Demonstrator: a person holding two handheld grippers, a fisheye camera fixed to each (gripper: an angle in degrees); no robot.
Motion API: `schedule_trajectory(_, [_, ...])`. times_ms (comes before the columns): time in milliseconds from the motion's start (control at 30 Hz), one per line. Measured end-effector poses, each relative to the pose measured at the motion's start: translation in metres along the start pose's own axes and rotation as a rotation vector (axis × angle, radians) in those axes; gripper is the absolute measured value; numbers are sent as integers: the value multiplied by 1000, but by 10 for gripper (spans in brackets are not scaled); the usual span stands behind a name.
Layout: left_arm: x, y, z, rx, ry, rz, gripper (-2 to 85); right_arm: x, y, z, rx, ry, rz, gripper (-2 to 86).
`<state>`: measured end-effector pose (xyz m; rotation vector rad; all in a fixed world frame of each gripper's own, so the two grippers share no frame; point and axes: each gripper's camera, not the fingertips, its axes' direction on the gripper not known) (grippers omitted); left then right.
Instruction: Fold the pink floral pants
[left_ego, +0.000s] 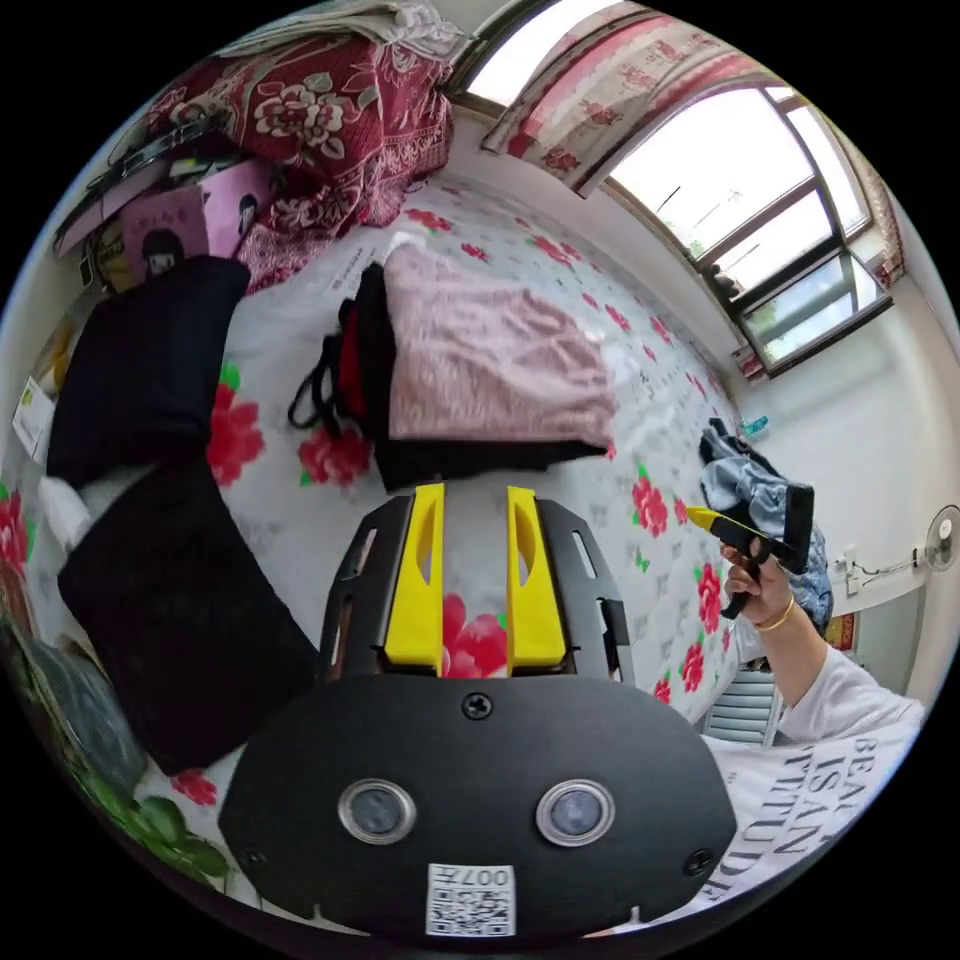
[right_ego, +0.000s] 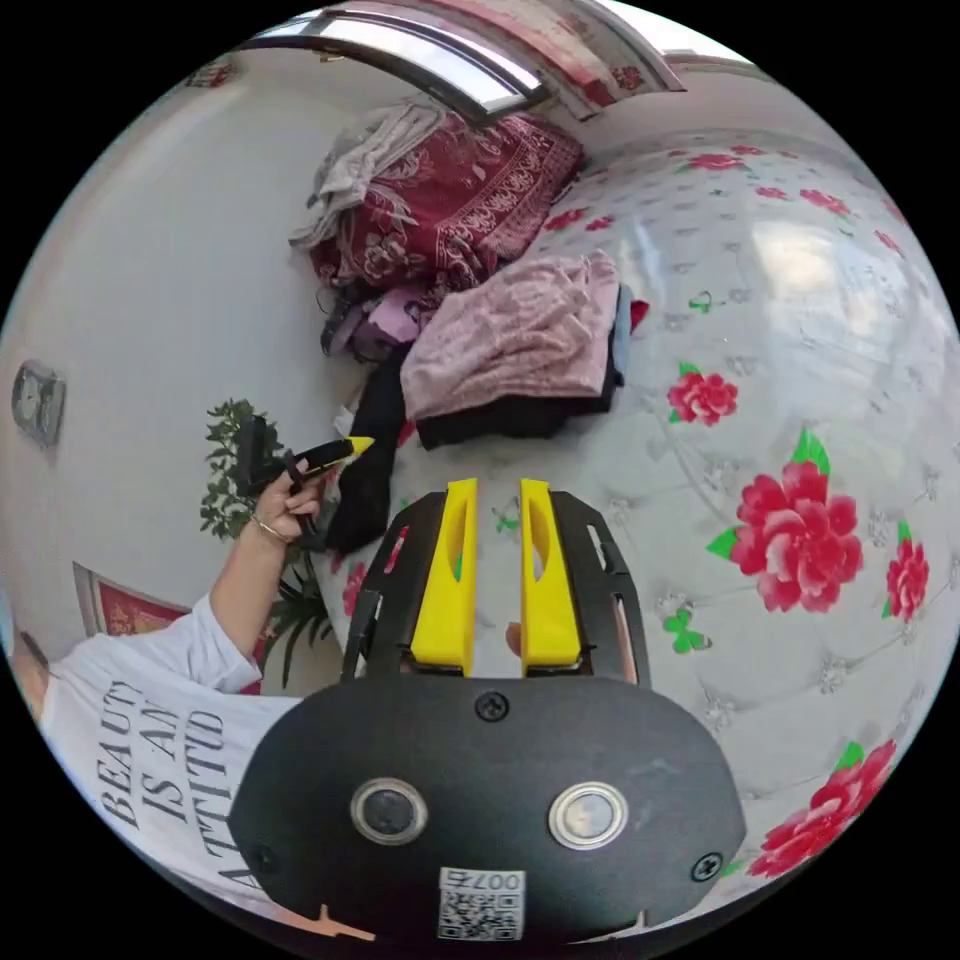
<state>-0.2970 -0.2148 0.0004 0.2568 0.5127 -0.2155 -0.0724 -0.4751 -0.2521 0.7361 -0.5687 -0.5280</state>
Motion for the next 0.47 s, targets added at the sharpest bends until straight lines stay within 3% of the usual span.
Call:
schedule_trajectory(100, [30,71,32,-99,-50,40,90,11,81,13,-161,210,-57,53])
schedule_trajectory(233, [81,143,66,-279,-69,128,88,30,162,-21,-187,346,15,46])
schedule_trajectory(333, [120,175,77,-343,-123,209,81,63,208,-83,-78,356,175,51])
schedule_trajectory(467, [158,173,86,-372,-69,281,77,110,263,-212,216,540,408,66])
